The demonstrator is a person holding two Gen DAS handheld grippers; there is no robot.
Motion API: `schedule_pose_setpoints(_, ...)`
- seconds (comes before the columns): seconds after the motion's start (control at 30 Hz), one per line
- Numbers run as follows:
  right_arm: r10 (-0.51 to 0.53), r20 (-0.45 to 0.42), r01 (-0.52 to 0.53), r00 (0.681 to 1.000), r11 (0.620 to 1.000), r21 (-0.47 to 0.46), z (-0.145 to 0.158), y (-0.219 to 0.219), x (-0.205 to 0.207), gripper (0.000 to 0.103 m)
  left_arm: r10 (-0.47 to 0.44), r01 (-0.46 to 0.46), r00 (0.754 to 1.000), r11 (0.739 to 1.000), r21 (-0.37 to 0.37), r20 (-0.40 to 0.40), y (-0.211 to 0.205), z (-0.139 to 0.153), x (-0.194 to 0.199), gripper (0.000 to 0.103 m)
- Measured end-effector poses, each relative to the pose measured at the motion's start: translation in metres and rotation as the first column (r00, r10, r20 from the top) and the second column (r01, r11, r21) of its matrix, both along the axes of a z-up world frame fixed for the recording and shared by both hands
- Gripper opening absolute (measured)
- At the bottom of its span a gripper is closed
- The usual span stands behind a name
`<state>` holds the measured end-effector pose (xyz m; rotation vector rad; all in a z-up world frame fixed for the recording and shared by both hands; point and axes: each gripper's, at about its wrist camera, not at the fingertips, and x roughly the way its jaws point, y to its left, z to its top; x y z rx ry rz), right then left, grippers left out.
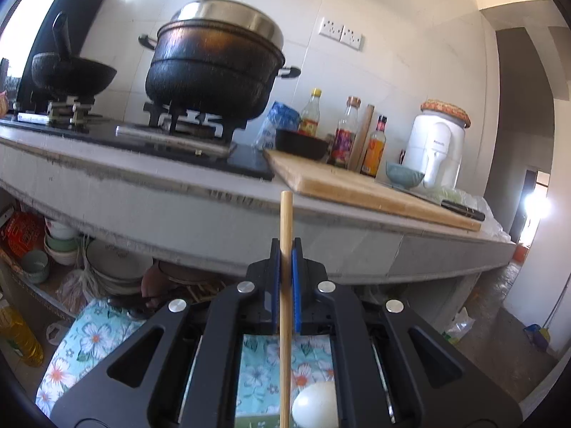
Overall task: Organize utensils
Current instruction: 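Drop the chopstick into the holder with the left gripper while the right gripper lifts its chopstick, then insert the chopstick into the green holder and open the right gripper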
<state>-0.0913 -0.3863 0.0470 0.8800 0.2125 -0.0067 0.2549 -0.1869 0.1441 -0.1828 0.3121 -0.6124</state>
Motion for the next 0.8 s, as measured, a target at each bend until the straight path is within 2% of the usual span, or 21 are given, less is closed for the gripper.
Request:
schedule_pose_setpoints(0.07, -0.005, 0.0, 0.005, 1.0, 1.0, -0.006, 0.002, 0.002, -0.003, 0.005, -0.015, 0.014, 0.999, 1.0, -0.007, -0.028, 0.008, -0.004, -0.003, 0.007)
schedule_pose_setpoints(0.2, -0.019, 0.004, 0.019, 1.0, 1.0, -0.023, 0.009, 0.005, -0.009, 0.005, -0.032, 0.032, 0.999, 0.999, -0.01, -0.035, 0.027, -0.005, -0.018, 0.026)
schedule_pose_setpoints(0.47, -0.049, 0.048, 0.054, 0.998, 0.993, -0.103, 0.045, 0.02, -0.018, 0.005, -0.084, 0.084, 0.996, 0.996, -0.007, -0.022, 0.076, 0.002, -0.07, 0.044)
schedule_pose_setpoints(0.63, -0.059, 0.095, 0.077, 0.994, 0.976, -0.204, 0.083, 0.032, -0.006, 0.005, -0.15, 0.15, 0.989, 0.988, 0.025, -0.009, 0.111, -0.005, -0.111, 0.054)
schedule_pose_setpoints(0.8, -0.052, 0.112, 0.087, 0.992, 0.937, -0.34, 0.124, 0.049, 0.034, 0.005, -0.207, 0.21, 0.978, 0.974, 0.081, -0.041, 0.142, -0.03, -0.148, 0.064)
